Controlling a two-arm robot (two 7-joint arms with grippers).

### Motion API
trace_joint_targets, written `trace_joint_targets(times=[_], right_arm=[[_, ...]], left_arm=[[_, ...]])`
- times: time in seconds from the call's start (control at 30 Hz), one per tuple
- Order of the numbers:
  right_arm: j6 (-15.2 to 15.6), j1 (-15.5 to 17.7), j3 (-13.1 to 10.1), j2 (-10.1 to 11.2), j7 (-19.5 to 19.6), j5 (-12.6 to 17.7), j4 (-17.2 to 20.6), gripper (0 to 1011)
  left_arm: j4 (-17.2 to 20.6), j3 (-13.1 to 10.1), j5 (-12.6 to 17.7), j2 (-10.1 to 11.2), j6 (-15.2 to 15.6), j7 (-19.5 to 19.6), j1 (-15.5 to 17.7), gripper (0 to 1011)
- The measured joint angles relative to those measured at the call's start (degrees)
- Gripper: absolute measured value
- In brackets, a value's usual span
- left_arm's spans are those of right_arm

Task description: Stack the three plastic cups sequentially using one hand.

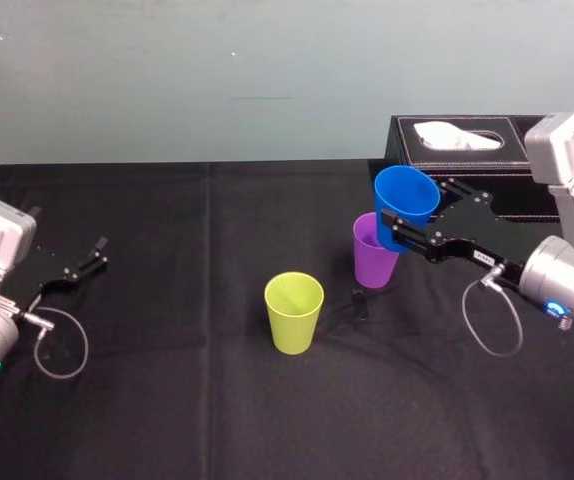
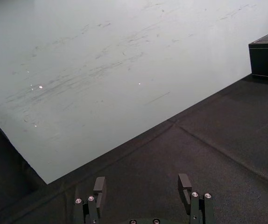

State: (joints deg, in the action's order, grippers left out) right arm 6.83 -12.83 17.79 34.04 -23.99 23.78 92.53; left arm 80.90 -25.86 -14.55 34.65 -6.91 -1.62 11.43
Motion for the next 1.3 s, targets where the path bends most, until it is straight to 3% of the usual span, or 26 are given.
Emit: trace_joint_targets(times=[0.47, 1.3], right_arm=[[0.9, -2.6, 0.6, -2.7, 0.0, -1.7, -3.5, 730], [1.5, -5.5, 1.1, -5.1, -0.9, -2.5, -7.5, 729]], left_arm=[[0.0, 0.0, 0.0, 0.0, 0.0, 0.0, 0.0, 1010], [0.0, 0.0, 0.0, 0.0, 0.0, 0.0, 0.0, 1010]])
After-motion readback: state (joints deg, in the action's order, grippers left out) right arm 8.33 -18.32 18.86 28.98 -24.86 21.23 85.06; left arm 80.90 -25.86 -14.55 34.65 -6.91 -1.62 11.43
